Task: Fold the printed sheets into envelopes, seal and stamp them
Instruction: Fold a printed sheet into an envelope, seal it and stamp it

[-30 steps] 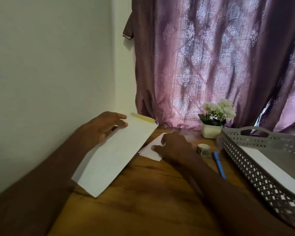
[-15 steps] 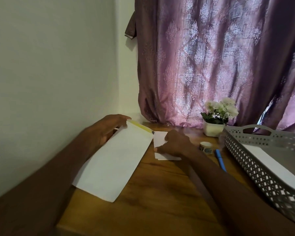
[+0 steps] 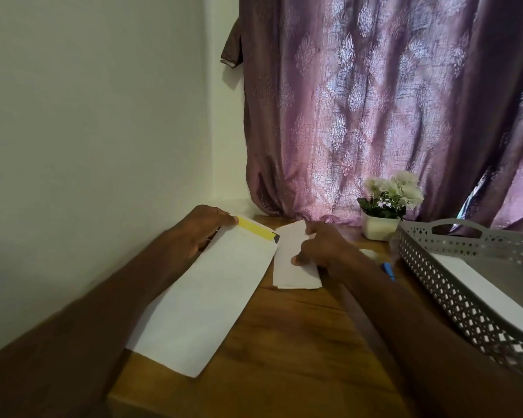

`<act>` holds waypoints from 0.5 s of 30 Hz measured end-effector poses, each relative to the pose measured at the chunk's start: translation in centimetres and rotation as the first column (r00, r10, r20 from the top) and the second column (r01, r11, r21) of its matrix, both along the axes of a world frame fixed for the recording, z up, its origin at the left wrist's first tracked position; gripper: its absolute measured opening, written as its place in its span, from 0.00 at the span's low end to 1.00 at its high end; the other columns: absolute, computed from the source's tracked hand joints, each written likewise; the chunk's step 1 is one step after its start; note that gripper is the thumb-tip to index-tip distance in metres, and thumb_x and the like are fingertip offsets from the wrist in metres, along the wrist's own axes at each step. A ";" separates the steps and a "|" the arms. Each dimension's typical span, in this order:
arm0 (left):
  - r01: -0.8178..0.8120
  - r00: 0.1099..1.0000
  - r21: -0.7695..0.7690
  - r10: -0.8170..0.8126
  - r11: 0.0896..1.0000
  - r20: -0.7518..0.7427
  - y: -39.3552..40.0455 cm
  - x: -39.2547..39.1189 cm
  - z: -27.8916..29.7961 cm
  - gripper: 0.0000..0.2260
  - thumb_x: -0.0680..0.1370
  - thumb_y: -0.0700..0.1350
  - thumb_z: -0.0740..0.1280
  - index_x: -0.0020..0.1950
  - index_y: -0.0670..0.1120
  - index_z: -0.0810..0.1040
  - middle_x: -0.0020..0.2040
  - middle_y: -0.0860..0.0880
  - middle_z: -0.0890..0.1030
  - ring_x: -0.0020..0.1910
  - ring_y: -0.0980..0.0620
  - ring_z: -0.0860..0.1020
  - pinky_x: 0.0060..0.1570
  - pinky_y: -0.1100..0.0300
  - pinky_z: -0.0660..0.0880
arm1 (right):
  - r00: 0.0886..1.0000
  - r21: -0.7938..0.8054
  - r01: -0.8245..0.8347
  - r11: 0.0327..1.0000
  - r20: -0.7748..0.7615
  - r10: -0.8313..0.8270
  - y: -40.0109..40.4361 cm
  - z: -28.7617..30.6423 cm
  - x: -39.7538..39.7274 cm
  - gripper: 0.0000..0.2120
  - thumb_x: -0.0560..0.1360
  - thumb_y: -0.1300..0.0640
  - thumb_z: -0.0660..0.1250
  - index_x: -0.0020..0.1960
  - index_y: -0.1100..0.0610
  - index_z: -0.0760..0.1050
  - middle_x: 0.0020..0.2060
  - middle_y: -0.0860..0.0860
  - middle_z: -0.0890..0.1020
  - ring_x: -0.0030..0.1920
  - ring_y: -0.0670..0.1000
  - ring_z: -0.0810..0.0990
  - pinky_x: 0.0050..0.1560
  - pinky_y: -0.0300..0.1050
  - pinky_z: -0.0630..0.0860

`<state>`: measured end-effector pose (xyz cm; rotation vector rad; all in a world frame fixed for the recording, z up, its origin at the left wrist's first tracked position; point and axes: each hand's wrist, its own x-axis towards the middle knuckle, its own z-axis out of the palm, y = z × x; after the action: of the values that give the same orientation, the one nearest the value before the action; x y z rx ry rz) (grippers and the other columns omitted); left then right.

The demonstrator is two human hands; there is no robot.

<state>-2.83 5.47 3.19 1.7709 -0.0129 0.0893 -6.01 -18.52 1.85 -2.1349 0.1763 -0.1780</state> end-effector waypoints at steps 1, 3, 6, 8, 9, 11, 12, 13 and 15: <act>-0.007 1.000 -0.003 0.007 1.000 0.004 0.0 0.0 0.0 0.06 0.77 0.45 0.77 0.49 0.46 0.83 0.47 0.44 0.85 0.44 0.46 0.83 0.42 0.57 0.78 | 0.999 0.042 0.013 0.999 0.036 -0.014 0.0 -0.1 0.1 0.38 0.67 0.68 0.80 0.73 0.59 0.69 0.67 0.58 0.75 0.66 0.61 0.75 0.65 0.59 0.77; -0.014 1.000 -0.023 0.015 1.000 0.012 0.0 0.1 -0.2 0.07 0.76 0.45 0.78 0.49 0.43 0.85 0.46 0.42 0.87 0.42 0.44 0.85 0.42 0.57 0.79 | 0.987 0.100 0.044 0.994 0.151 -0.059 -0.1 -0.1 0.1 0.34 0.70 0.69 0.75 0.72 0.55 0.69 0.64 0.58 0.77 0.62 0.60 0.77 0.61 0.56 0.78; 0.007 1.000 -0.087 -0.006 0.996 0.019 0.2 0.0 -0.4 0.11 0.75 0.44 0.79 0.52 0.38 0.86 0.49 0.38 0.88 0.41 0.43 0.86 0.48 0.53 0.82 | 0.928 0.256 0.086 0.963 0.331 -0.171 -0.4 0.4 0.0 0.26 0.73 0.69 0.69 0.67 0.50 0.75 0.60 0.56 0.80 0.56 0.59 0.80 0.49 0.48 0.78; 0.009 1.000 -0.095 -0.008 0.995 0.009 0.0 -0.1 -0.5 0.14 0.75 0.45 0.79 0.54 0.37 0.85 0.50 0.38 0.88 0.46 0.40 0.86 0.55 0.48 0.82 | 0.884 0.400 0.093 0.912 0.388 -0.260 -0.6 0.8 0.0 0.20 0.73 0.71 0.69 0.57 0.50 0.82 0.54 0.55 0.84 0.49 0.56 0.83 0.43 0.45 0.79; 0.009 1.000 -0.096 -0.008 0.995 0.011 -0.1 -0.1 -0.5 0.14 0.74 0.46 0.79 0.55 0.38 0.85 0.50 0.38 0.88 0.49 0.39 0.86 0.57 0.47 0.82 | 0.871 0.475 0.068 0.878 0.401 -0.285 -0.8 1.1 0.0 0.17 0.74 0.71 0.69 0.53 0.52 0.84 0.50 0.54 0.85 0.46 0.53 0.83 0.41 0.43 0.78; 0.017 1.000 -0.097 -0.014 0.995 0.028 -0.5 -0.1 -0.5 0.14 0.75 0.45 0.78 0.55 0.39 0.86 0.51 0.39 0.88 0.51 0.39 0.86 0.57 0.49 0.81 | 0.868 0.618 -0.018 0.786 0.400 -0.294 -0.8 1.5 0.2 0.13 0.74 0.71 0.70 0.49 0.56 0.86 0.44 0.53 0.86 0.46 0.51 0.82 0.46 0.42 0.80; 0.026 0.999 -0.093 -0.023 0.995 0.037 -0.7 -0.2 -0.5 0.13 0.75 0.46 0.78 0.55 0.39 0.86 0.52 0.40 0.88 0.52 0.39 0.86 0.57 0.50 0.81 | 0.880 0.673 -0.062 0.737 0.386 -0.278 -0.8 1.6 0.3 0.11 0.75 0.71 0.71 0.50 0.57 0.85 0.45 0.53 0.86 0.48 0.51 0.82 0.50 0.43 0.81; 0.041 0.998 -0.086 -0.038 0.995 0.040 -1.0 -0.2 -0.6 0.13 0.76 0.46 0.78 0.55 0.40 0.86 0.52 0.40 0.88 0.53 0.38 0.86 0.59 0.49 0.81 | 0.897 0.712 -0.102 0.695 0.368 -0.245 -0.8 1.7 0.5 0.10 0.75 0.70 0.71 0.52 0.59 0.85 0.47 0.54 0.86 0.50 0.51 0.82 0.52 0.45 0.81; 0.081 0.997 -0.082 -0.080 0.993 0.020 -1.5 -0.4 -0.7 0.14 0.77 0.48 0.77 0.56 0.40 0.86 0.52 0.40 0.88 0.55 0.37 0.85 0.62 0.46 0.80 | 0.931 0.737 -0.159 0.657 0.333 -0.149 -0.5 1.5 0.6 0.14 0.75 0.70 0.73 0.58 0.60 0.83 0.53 0.57 0.85 0.52 0.55 0.84 0.51 0.49 0.83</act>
<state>-3.25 4.00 2.44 1.6843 -0.0914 0.0455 -5.38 -19.03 3.37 -1.2180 0.0079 -0.4209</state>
